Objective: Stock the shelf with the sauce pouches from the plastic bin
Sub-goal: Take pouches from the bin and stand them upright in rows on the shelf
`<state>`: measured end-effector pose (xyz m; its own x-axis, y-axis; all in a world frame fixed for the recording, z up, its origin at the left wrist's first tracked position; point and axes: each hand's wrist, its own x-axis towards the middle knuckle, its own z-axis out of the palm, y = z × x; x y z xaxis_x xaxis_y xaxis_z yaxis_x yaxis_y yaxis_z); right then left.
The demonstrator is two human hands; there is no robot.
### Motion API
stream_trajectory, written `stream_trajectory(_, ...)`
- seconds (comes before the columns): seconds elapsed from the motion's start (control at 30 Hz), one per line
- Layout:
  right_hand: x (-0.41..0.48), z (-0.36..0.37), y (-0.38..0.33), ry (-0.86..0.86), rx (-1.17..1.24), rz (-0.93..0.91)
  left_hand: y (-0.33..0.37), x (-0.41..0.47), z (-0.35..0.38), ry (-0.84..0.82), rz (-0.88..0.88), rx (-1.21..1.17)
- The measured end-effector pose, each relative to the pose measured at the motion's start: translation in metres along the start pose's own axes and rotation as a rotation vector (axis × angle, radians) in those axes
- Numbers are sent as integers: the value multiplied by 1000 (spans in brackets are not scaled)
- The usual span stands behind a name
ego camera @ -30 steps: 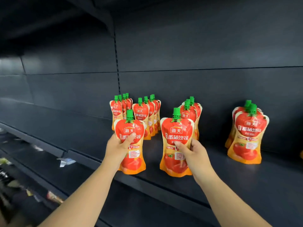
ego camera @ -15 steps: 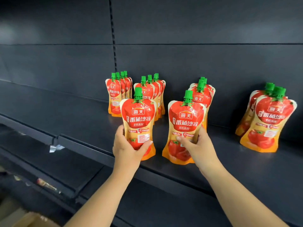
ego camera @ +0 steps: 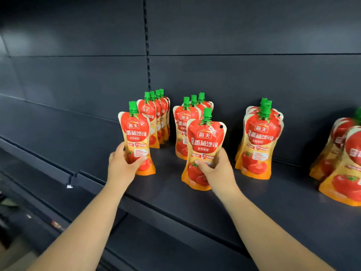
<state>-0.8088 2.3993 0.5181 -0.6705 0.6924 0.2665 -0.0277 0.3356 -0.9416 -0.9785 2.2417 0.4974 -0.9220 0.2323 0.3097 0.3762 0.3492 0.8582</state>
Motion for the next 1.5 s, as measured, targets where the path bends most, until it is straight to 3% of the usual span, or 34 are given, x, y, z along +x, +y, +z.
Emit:
stream_trajectory(0.2,29,40,8,34,-92,11,-5,34,14,0,-93,-49)
stream_trajectory(0.4,52,62,15,48,-131,29,-2,50,31,41,-110,56)
stream_trajectory(0.73,69,61,23,-72,-161,163,-2,101,59,46,-138,2)
stream_trajectory(1.5,75,60,27,-108,-337,128,-10,113,59,-44,-127,-90)
